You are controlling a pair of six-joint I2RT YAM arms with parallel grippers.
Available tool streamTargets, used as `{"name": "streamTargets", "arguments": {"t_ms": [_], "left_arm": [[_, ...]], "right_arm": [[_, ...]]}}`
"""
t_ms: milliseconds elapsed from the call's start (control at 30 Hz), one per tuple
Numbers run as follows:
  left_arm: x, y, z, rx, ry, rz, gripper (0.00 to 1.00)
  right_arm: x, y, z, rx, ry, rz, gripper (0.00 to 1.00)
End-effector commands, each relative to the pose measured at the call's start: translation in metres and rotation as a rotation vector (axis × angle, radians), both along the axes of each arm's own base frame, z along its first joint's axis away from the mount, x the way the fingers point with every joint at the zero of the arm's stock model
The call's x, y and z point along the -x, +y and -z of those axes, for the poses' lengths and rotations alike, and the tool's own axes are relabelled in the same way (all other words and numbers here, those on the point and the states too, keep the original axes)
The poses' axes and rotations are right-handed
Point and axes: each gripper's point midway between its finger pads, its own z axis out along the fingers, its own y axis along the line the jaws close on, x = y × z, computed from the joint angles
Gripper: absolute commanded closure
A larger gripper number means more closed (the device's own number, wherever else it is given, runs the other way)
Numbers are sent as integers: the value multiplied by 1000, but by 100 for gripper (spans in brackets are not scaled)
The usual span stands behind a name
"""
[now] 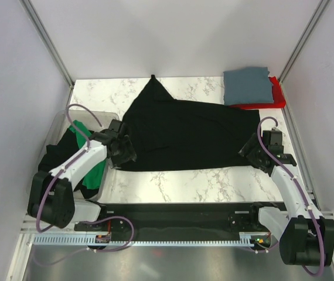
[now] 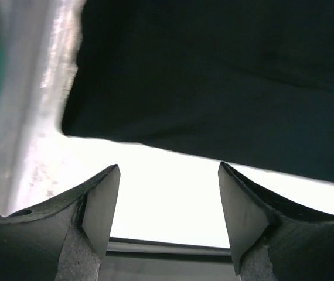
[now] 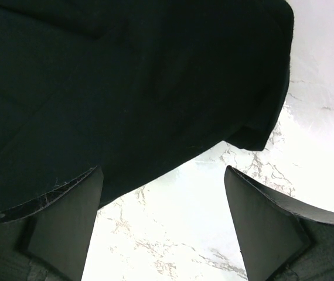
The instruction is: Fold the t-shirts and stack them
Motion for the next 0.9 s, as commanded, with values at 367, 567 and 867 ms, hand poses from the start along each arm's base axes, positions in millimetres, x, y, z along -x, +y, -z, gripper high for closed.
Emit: {"name": "streamTargets", "arguments": {"t_ms": [367,567,867], "left_arm": [[-26,95,6,96,-47,-237,31],[-1,63,4,98,-68,-166,31],[19,49,32,7,31,-164,30]], "right_arm": [[9,-7,24,3,24,73,7],[6,-29,41,-30,72,128,7],[1,-45,54,-69,79,150,8]]}}
